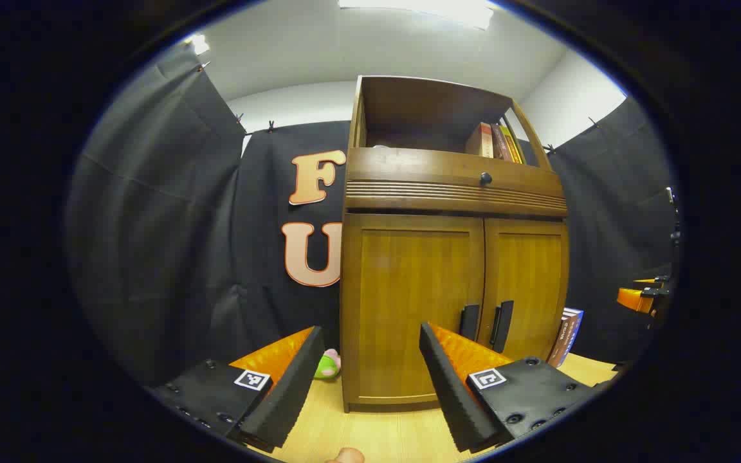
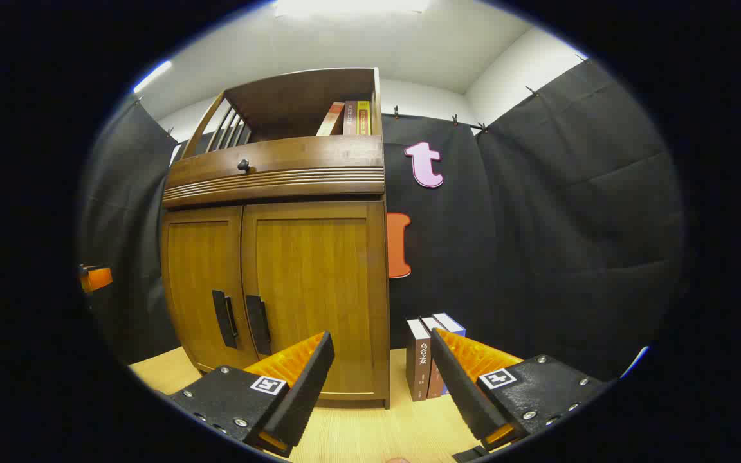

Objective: Open the right door of the double-door shoe cabinet with the right hand, and open the left door with the left hand.

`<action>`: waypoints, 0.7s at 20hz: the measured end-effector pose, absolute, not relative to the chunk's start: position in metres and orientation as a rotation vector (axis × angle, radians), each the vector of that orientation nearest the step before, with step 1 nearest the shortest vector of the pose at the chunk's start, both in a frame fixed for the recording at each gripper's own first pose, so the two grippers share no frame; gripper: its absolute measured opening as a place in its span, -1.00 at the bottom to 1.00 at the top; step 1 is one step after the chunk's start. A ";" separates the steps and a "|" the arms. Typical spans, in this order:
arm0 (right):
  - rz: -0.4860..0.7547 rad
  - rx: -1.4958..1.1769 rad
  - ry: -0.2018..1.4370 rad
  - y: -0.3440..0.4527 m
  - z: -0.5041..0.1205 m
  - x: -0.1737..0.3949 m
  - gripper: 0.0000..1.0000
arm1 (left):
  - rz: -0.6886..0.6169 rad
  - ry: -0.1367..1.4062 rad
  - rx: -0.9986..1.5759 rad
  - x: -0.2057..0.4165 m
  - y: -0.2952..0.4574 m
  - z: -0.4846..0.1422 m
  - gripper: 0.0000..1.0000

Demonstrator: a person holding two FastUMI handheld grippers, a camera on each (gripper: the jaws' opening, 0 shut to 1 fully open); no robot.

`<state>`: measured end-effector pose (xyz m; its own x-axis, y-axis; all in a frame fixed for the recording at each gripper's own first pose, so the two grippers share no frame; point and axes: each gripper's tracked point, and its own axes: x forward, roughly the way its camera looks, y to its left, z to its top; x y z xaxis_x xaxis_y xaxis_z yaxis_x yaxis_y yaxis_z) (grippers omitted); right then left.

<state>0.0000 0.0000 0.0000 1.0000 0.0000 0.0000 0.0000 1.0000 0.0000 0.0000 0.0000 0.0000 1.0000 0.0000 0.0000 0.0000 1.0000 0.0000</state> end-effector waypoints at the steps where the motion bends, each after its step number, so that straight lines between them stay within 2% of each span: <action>1: 0.001 0.002 -0.002 0.000 0.001 -0.001 0.87 | -0.002 0.001 0.000 0.001 -0.002 0.001 0.90; 3: 0.000 0.000 -0.009 -0.001 0.003 -0.002 0.87 | -0.002 0.001 0.014 0.001 -0.005 0.004 0.90; 4: -0.003 -0.003 -0.012 -0.002 0.003 -0.002 1.00 | -0.008 0.000 0.020 0.000 -0.007 0.004 0.90; 5: -0.005 -0.006 -0.013 -0.003 0.003 -0.003 0.87 | -0.014 -0.001 0.023 -0.001 -0.010 0.006 0.90; 8: -0.005 -0.007 -0.012 -0.003 0.003 -0.003 0.87 | -0.026 -0.008 0.027 -0.003 -0.013 0.010 0.90; 9: -0.004 -0.006 -0.011 -0.002 0.003 -0.004 1.00 | -0.026 -0.010 0.029 -0.003 -0.013 0.011 0.90; 10: -0.001 -0.006 -0.010 -0.001 0.004 -0.005 0.87 | -0.025 -0.012 0.032 -0.003 -0.014 0.012 0.90; 13: 0.001 -0.017 -0.009 0.002 0.002 -0.005 0.87 | -0.030 -0.013 0.040 -0.003 -0.015 0.012 0.96; 14: 0.004 -0.019 -0.008 0.004 0.002 -0.005 0.87 | -0.036 -0.010 0.038 -0.004 -0.016 0.012 0.90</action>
